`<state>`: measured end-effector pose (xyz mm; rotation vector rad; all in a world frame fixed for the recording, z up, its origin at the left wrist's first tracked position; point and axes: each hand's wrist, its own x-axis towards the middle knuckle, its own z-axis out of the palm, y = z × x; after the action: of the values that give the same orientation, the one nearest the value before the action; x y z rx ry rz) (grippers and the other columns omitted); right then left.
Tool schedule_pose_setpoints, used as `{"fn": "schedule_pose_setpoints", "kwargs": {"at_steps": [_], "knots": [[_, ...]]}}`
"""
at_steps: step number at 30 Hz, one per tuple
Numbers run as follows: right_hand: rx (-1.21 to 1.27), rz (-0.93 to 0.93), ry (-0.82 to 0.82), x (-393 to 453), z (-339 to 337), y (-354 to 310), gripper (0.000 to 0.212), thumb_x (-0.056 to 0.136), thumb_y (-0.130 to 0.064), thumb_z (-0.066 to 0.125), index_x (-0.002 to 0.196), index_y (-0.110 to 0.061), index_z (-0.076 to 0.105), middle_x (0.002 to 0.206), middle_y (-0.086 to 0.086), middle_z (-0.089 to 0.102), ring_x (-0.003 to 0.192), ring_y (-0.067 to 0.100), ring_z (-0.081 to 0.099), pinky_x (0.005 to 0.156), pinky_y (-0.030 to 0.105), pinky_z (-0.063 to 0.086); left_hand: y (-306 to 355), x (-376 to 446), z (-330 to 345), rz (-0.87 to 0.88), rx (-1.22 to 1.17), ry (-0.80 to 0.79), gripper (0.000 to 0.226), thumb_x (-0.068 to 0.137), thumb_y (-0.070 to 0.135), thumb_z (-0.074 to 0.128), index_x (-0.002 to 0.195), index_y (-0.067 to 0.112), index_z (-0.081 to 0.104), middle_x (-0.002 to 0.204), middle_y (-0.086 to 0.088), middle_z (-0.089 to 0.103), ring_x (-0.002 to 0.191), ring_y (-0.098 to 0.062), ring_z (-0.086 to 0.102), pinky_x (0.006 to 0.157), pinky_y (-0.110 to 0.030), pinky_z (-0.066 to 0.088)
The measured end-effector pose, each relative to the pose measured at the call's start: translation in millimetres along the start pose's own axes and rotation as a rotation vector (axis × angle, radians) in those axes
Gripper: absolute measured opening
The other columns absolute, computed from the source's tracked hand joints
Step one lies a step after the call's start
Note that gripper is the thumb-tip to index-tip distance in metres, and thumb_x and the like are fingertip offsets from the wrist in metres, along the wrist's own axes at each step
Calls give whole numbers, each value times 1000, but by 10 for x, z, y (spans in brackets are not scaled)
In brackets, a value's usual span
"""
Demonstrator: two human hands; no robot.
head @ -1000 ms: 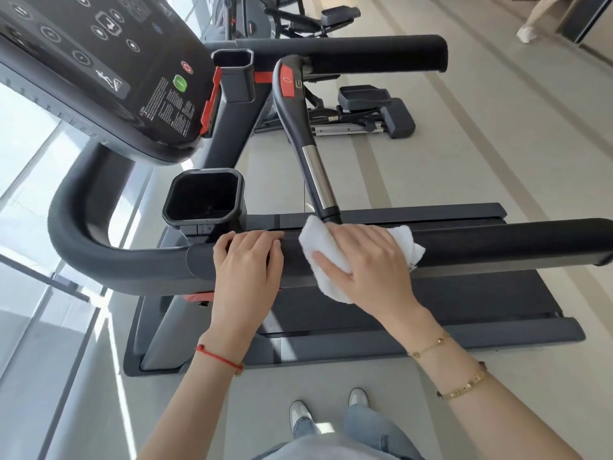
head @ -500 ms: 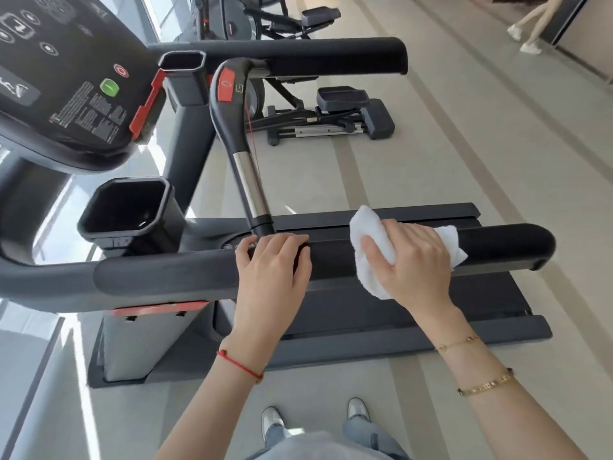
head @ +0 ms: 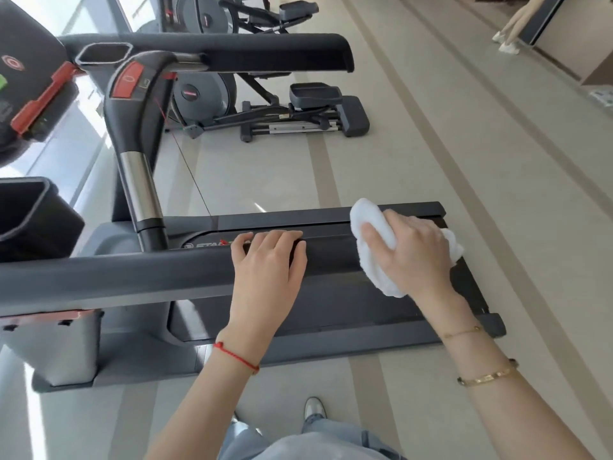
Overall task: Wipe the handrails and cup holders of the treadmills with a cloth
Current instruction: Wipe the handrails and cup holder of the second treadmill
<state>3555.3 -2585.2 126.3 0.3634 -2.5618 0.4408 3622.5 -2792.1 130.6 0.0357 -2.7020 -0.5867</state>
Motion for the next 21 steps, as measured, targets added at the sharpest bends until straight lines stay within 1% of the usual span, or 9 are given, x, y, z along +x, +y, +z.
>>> {"fn": "schedule_pose_setpoints", "kwargs": {"at_steps": [2,4,5,8,11,13,15,19,21], "knots": [[84,-115,76,-178,30,10,33,94,-42,51,81,-13,62,74,0,62,74,24,58,81,38,45,93,11,58,-8,14,1,25,101,26,48,111,19,68,100,6,70,95,-18,63,105,-44,33],[127,-200,75,-331,50,80,37,94,-41,55,107,-8,67,105,3,67,102,24,59,103,46,39,179,23,106,-11,15,2,24,101,25,48,111,18,69,101,5,71,95,-18,63,105,-45,34],[136,-218,66,-343,52,135,40,94,-42,56,112,-7,66,110,3,66,107,23,58,106,47,37,226,31,129,-9,14,2,24,101,25,49,111,18,69,101,5,71,95,-19,63,105,-45,33],[141,-134,64,-226,-5,237,40,92,-50,52,99,-13,68,95,-2,69,93,21,60,94,35,43,372,60,175,12,9,-19,24,101,26,48,112,18,68,102,6,70,95,-17,63,106,-42,31],[287,155,-137,-25,-112,414,37,88,-63,44,83,-30,60,72,-11,64,73,11,59,67,32,46,478,84,204,26,10,-40,26,101,27,47,114,19,68,102,6,70,95,-17,63,106,-41,31],[513,347,-285,53,-161,546,33,85,-66,47,83,-36,61,72,-14,65,71,5,61,64,30,47,502,92,215,34,23,-53,27,102,27,46,116,19,68,103,6,70,96,-17,63,106,-42,32],[628,420,-317,48,-177,603,28,84,-65,50,84,-39,62,75,-16,67,74,4,63,68,29,48,504,94,217,37,31,-59,27,102,27,46,116,19,67,105,6,70,96,-18,62,106,-42,32],[520,273,-192,-145,-155,490,22,89,-58,50,99,-38,55,89,-16,63,84,10,59,74,32,46,476,94,208,41,24,-73,28,102,29,45,117,20,66,105,7,69,98,-16,62,107,-42,31],[386,138,-151,-205,-159,432,34,91,-56,48,113,-31,54,101,-14,61,93,14,55,82,33,43,458,92,205,46,24,-76,28,102,30,44,117,21,66,106,8,69,99,-16,62,107,-43,31]]}}
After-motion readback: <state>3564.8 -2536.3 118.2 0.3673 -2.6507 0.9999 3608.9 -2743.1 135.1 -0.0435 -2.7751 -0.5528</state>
